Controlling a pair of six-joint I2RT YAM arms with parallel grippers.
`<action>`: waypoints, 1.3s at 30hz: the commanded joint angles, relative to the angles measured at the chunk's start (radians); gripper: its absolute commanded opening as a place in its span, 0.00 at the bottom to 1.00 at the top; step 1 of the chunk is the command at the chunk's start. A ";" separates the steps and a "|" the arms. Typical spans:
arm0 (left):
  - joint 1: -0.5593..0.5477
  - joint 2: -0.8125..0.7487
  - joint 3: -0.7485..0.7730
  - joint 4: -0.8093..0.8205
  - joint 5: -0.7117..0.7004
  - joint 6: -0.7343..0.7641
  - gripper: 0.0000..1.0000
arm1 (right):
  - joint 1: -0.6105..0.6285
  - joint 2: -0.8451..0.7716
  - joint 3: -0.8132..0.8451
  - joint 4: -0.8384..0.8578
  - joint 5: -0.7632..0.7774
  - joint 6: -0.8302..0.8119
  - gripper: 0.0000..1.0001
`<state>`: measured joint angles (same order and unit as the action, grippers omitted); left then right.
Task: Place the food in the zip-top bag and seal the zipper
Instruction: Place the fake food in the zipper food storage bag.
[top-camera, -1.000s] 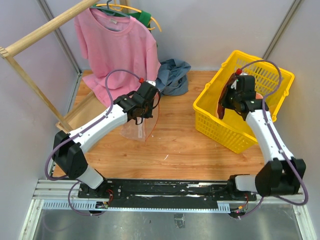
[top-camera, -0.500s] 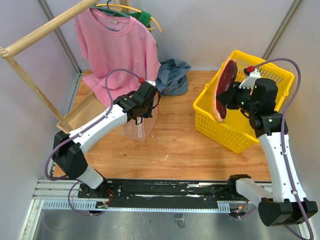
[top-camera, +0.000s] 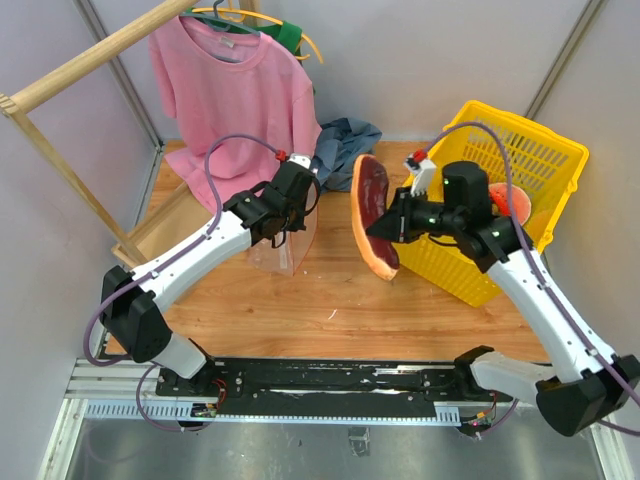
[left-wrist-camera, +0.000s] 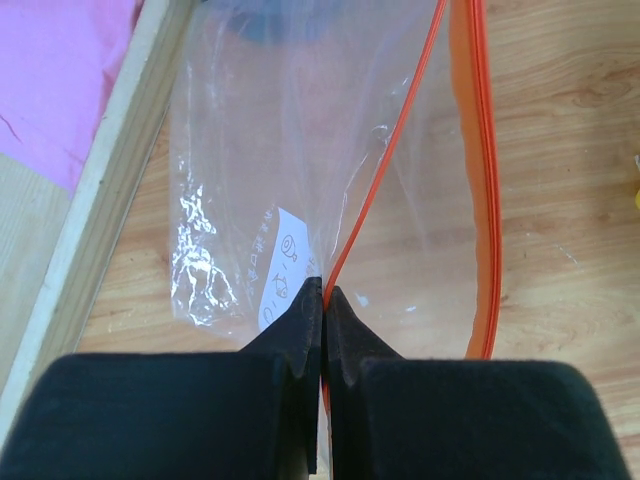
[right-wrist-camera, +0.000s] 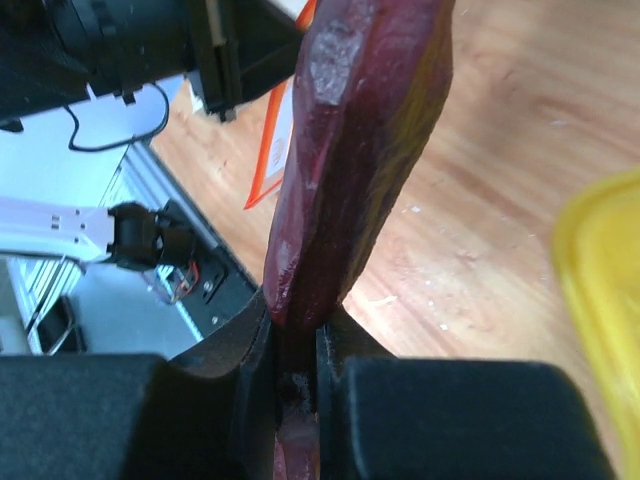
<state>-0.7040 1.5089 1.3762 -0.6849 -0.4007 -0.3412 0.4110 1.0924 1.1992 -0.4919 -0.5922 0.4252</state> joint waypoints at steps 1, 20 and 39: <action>-0.008 -0.037 -0.004 0.051 -0.042 -0.007 0.00 | 0.101 0.075 0.018 -0.006 -0.032 0.026 0.01; -0.022 -0.077 -0.094 0.155 -0.130 0.005 0.00 | 0.266 0.271 0.096 0.004 -0.094 0.050 0.00; -0.067 -0.105 -0.125 0.187 -0.112 0.039 0.00 | 0.265 0.384 0.108 -0.035 -0.083 0.067 0.01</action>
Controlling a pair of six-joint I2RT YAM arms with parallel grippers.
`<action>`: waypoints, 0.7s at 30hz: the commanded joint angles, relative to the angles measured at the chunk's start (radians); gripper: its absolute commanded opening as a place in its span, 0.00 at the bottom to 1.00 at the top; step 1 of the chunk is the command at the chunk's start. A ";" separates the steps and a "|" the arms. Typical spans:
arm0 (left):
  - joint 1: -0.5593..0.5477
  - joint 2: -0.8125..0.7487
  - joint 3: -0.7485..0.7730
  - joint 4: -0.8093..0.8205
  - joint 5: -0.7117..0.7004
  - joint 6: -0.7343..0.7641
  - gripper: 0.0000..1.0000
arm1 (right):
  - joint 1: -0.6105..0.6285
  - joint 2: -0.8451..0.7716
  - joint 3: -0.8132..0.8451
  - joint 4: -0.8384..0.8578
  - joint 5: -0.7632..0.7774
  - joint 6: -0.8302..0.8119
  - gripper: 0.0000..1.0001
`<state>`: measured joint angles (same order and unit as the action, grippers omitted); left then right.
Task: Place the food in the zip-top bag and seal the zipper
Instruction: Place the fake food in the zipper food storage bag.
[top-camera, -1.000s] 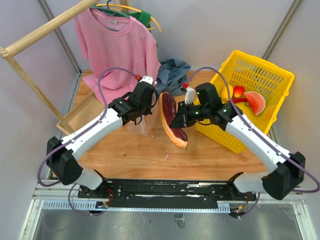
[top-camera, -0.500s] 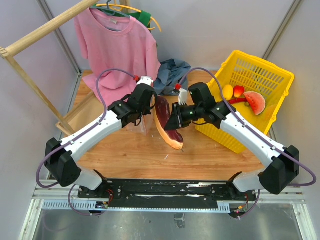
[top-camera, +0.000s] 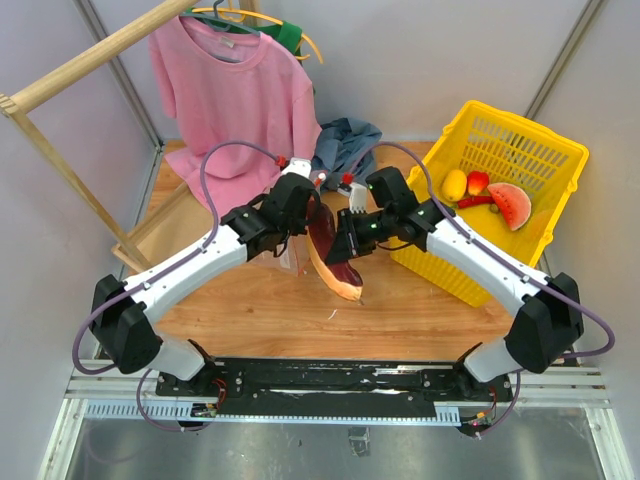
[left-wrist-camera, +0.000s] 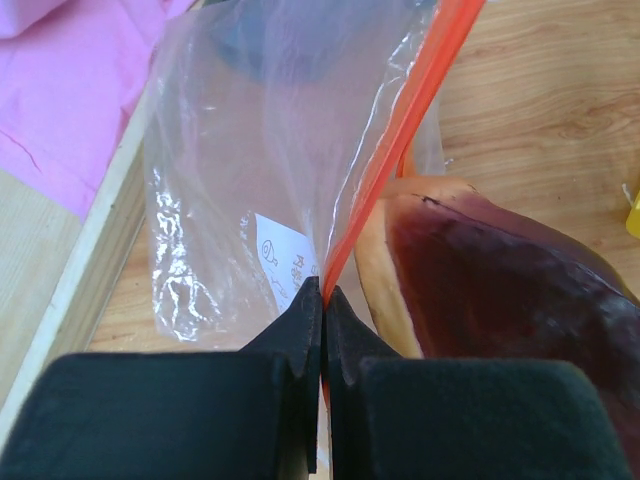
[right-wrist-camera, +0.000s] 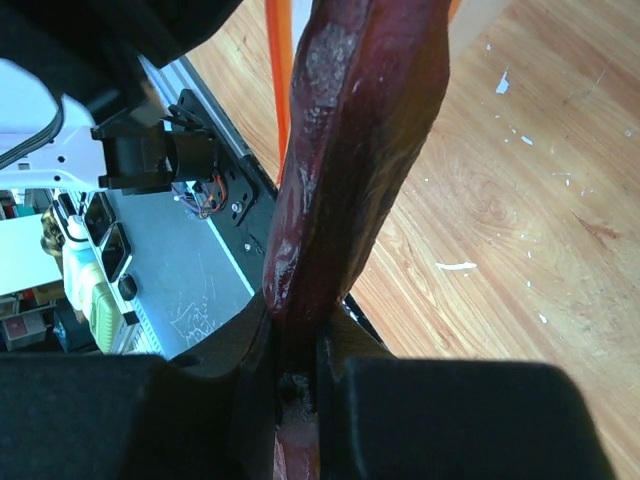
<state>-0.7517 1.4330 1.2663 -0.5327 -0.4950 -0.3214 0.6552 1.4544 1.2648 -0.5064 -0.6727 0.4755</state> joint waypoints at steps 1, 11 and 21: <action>-0.024 -0.031 -0.017 0.036 -0.023 0.025 0.00 | 0.020 0.032 0.048 -0.034 0.003 0.017 0.01; -0.057 -0.042 -0.031 0.046 -0.064 0.044 0.00 | 0.019 0.093 0.076 -0.015 -0.085 0.041 0.01; -0.057 0.014 0.008 0.000 -0.108 -0.017 0.00 | 0.025 0.105 0.069 -0.033 -0.110 0.033 0.01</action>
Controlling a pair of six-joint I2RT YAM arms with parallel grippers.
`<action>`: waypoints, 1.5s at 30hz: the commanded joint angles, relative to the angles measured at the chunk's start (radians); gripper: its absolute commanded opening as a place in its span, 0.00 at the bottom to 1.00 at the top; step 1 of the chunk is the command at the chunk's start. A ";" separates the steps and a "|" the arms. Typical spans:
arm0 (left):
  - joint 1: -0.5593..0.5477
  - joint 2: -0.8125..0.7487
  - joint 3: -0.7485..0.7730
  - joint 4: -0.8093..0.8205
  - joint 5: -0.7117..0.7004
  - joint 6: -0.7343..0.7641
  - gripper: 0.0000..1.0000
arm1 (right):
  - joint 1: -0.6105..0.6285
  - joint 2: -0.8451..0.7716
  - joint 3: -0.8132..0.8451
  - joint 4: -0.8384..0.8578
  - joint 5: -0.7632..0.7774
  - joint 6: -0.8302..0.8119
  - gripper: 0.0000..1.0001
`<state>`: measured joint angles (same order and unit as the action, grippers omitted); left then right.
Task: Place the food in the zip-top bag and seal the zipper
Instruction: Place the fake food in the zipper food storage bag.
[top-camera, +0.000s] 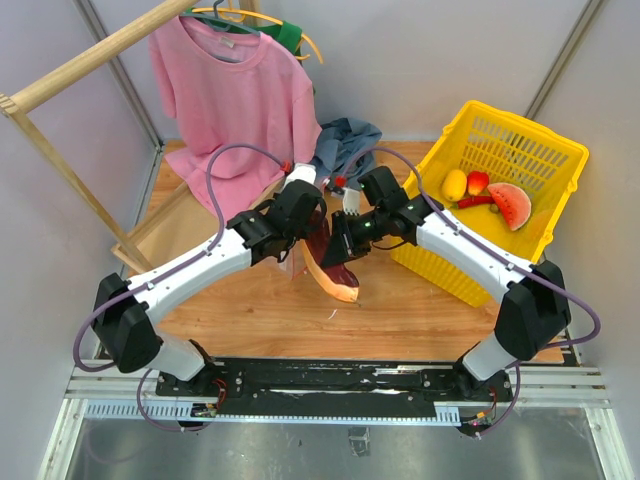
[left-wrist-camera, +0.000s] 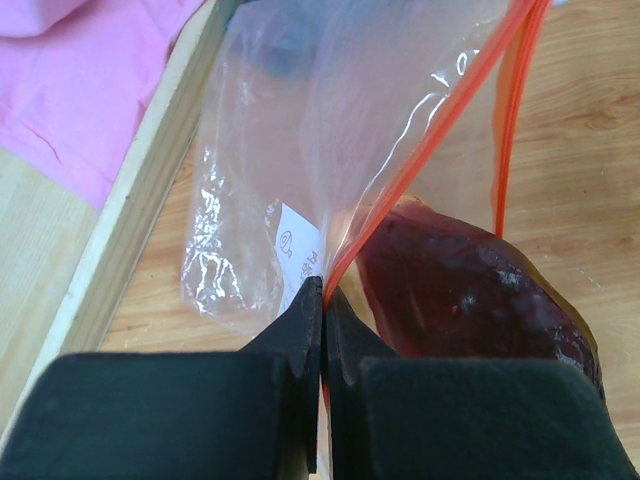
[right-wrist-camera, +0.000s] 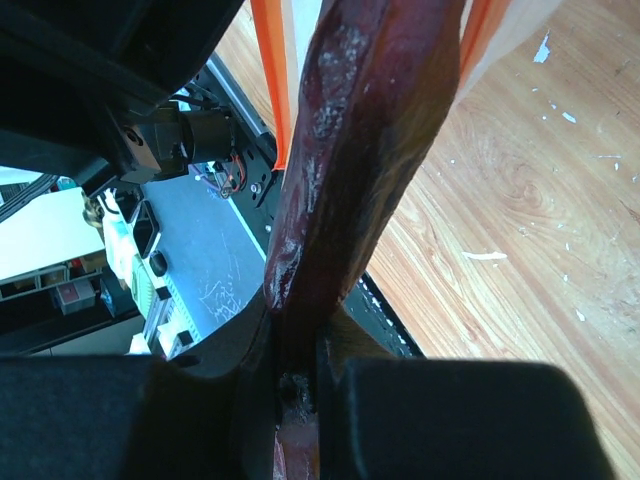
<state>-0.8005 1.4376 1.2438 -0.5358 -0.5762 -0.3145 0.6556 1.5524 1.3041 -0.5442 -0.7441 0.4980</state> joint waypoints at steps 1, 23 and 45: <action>-0.008 0.007 0.030 0.005 -0.022 -0.022 0.00 | 0.024 0.007 0.031 0.004 -0.031 0.014 0.01; -0.093 -0.083 -0.058 0.002 0.127 0.002 0.00 | -0.037 0.076 0.073 0.134 0.131 0.136 0.01; -0.112 -0.098 -0.060 0.100 0.405 -0.236 0.00 | -0.043 0.003 -0.143 0.507 0.196 0.197 0.16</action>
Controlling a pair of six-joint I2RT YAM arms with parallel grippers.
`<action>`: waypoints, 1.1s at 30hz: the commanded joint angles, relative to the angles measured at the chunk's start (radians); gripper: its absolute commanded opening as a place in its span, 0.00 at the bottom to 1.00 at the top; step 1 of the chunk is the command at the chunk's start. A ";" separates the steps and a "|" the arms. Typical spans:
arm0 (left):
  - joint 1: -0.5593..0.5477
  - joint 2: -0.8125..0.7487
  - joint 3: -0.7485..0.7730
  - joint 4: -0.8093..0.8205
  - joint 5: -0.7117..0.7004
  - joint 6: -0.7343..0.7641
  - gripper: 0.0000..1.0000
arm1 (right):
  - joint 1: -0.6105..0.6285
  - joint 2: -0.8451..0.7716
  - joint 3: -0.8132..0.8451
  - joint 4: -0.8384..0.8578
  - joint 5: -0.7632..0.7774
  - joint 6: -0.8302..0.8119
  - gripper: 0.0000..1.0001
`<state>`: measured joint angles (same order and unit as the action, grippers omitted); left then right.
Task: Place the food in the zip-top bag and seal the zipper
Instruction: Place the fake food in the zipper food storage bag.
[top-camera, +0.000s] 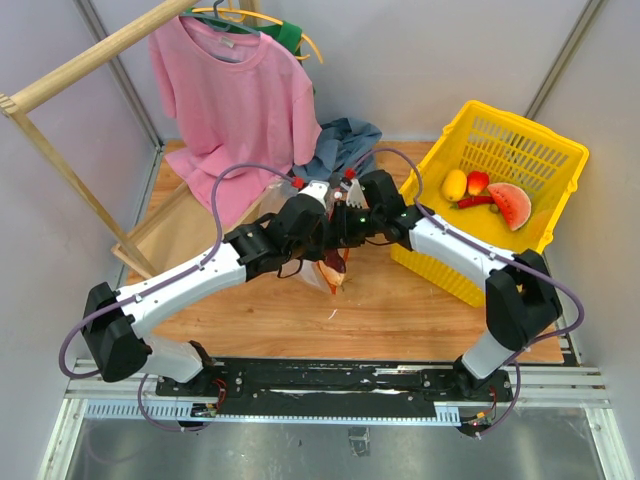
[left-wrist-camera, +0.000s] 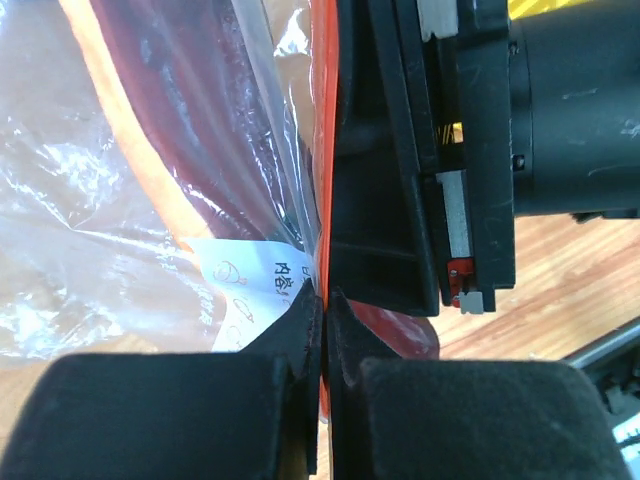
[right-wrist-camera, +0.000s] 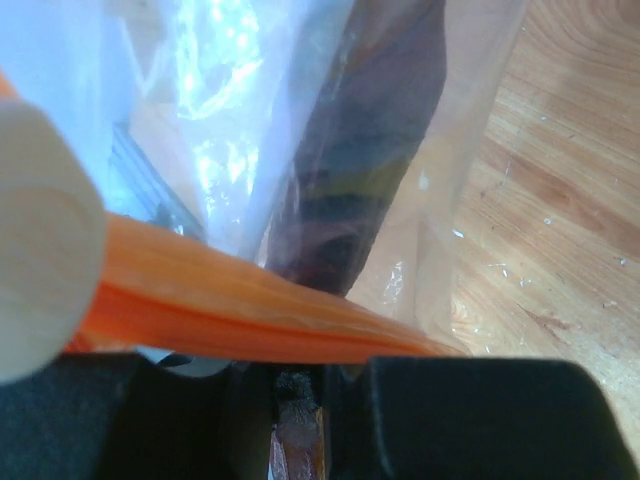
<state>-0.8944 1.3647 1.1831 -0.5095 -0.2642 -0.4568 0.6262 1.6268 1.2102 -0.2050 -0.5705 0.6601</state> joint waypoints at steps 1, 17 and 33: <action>-0.017 -0.026 0.001 0.071 0.086 -0.103 0.00 | -0.014 -0.084 -0.065 0.195 0.025 0.038 0.16; -0.011 -0.051 0.065 0.002 -0.023 0.007 0.00 | 0.005 -0.126 -0.157 0.384 -0.183 -0.036 0.06; 0.002 -0.067 0.080 -0.041 -0.060 -0.044 0.00 | 0.036 -0.098 -0.176 0.394 -0.283 -0.169 0.13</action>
<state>-0.8951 1.3106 1.2366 -0.5838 -0.2947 -0.4778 0.6346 1.5505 1.0569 0.1184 -0.7700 0.5407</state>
